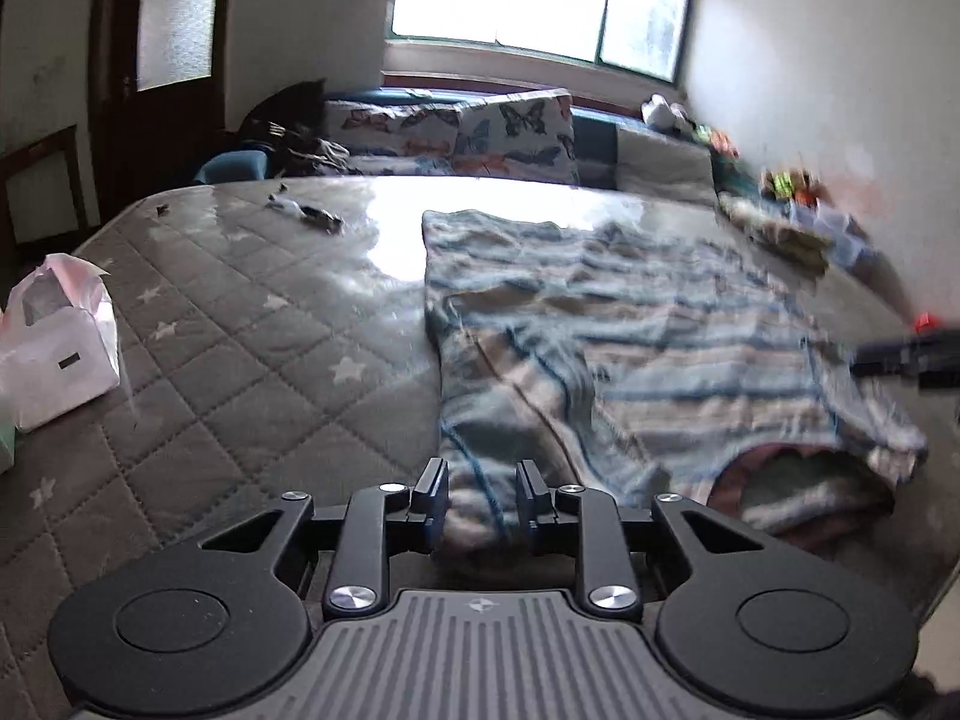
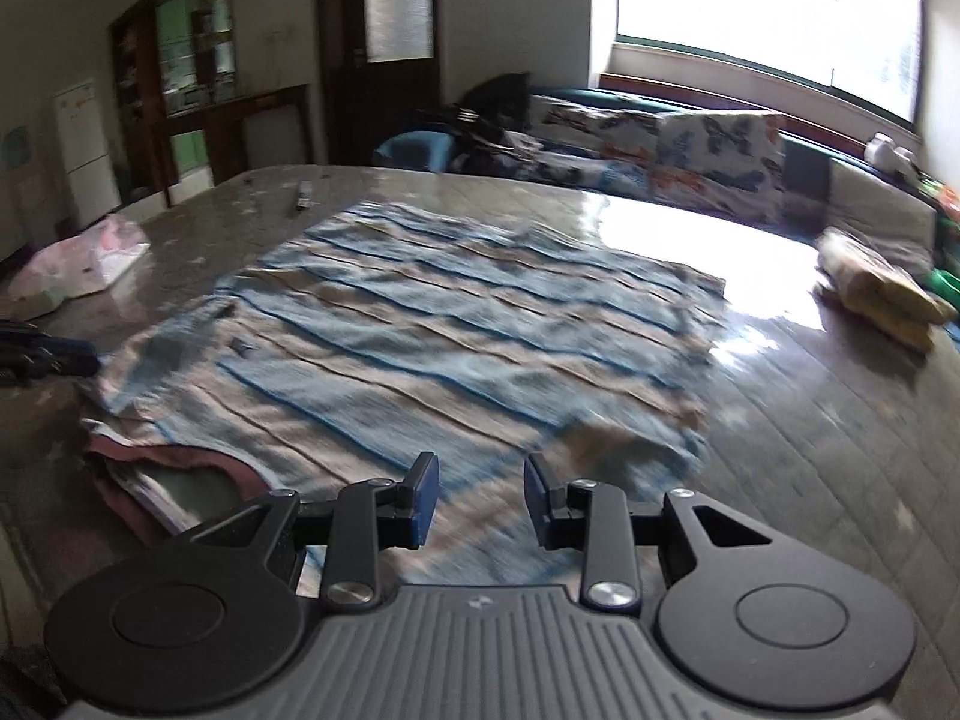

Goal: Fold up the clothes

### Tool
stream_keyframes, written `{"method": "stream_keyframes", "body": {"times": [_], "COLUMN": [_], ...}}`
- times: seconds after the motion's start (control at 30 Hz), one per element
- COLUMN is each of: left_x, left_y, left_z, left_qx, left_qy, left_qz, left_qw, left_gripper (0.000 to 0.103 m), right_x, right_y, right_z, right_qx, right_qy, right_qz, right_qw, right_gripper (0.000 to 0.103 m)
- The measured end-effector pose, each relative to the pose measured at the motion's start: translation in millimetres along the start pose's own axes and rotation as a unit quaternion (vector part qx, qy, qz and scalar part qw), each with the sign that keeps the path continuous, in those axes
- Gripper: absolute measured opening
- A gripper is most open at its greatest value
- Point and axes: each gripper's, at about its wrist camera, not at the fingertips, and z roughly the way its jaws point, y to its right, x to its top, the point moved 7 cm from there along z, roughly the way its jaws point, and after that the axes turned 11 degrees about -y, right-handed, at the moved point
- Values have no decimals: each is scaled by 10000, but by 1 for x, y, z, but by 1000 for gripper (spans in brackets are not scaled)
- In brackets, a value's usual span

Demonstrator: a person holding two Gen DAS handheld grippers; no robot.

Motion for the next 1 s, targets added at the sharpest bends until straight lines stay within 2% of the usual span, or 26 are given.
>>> {"method": "stream_keyframes", "body": {"times": [0.13,0.2,0.33,0.57,0.7,0.8,0.87,1.0], "left_x": [-6,-5,-1,16,28,37,43,57], "left_y": [0,-1,-6,-15,-18,-21,-20,-12], "left_z": [-1,-4,-11,-9,-3,2,10,28], "left_qx": [111,111,121,157,178,193,224,225], "left_qy": [-51,-16,122,261,268,273,229,137], "left_qz": [160,178,110,-1,-82,-142,-135,52], "left_qw": [9998,9998,9998,9995,9995,9993,9994,9996], "left_gripper": [26,27,27,27,28,28,27,27], "right_x": [17,27,43,54,48,43,41,38], "right_y": [-30,-54,-96,-159,-183,-186,-186,-182], "right_z": [7,13,22,44,64,64,61,45], "right_qx": [340,653,1183,1789,1935,1946,1930,1852], "right_qy": [-37,-101,-236,-488,-730,-740,-693,-442], "right_qz": [-409,-648,-1064,-1682,-1829,-1829,-1843,-1939], "right_qw": [9986,9957,9870,9681,9611,9608,9613,9624], "right_gripper": [31,30,30,30,28,11,3,3]}}
